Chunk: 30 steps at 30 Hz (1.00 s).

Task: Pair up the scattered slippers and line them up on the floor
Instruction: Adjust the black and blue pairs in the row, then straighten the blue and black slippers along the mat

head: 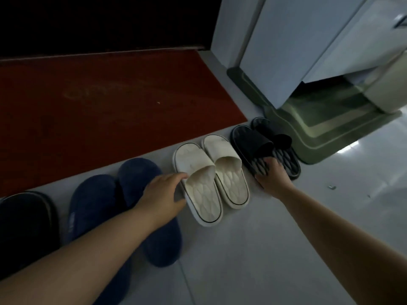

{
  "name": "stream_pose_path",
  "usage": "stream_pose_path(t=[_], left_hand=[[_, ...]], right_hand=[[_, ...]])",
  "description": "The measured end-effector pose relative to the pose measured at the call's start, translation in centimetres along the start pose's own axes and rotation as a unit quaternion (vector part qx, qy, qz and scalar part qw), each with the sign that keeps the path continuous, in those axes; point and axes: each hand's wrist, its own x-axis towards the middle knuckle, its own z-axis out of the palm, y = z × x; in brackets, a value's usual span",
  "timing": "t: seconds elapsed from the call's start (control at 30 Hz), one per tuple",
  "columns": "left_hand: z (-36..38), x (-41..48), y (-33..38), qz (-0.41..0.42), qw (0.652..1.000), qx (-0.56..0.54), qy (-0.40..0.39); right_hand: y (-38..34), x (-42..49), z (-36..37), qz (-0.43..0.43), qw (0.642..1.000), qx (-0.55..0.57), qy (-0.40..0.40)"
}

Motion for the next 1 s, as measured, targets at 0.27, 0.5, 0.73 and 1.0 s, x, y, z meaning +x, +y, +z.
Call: stream_pose_path(t=[0.27,0.5,0.73,1.0], left_hand=[[4.5,7.5,1.6,0.030,0.984,0.166,-0.058],[5.1,10.9,2.2,0.012,0.966,0.225,-0.127],[5.7,8.8,1.5,-0.013,0.961,0.230,-0.152],[5.5,9.0,1.8,-0.006,0.958,0.236,-0.166]], right_hand=[[1.6,9.5,-2.3,0.063,0.994,0.082,0.021],[1.9,12.4,-0.9,0.051,0.987,0.139,0.066],[2.6,11.5,0.4,0.057,0.960,0.208,0.176],[3.1,12.3,-0.8,0.047,0.966,0.195,0.165]])
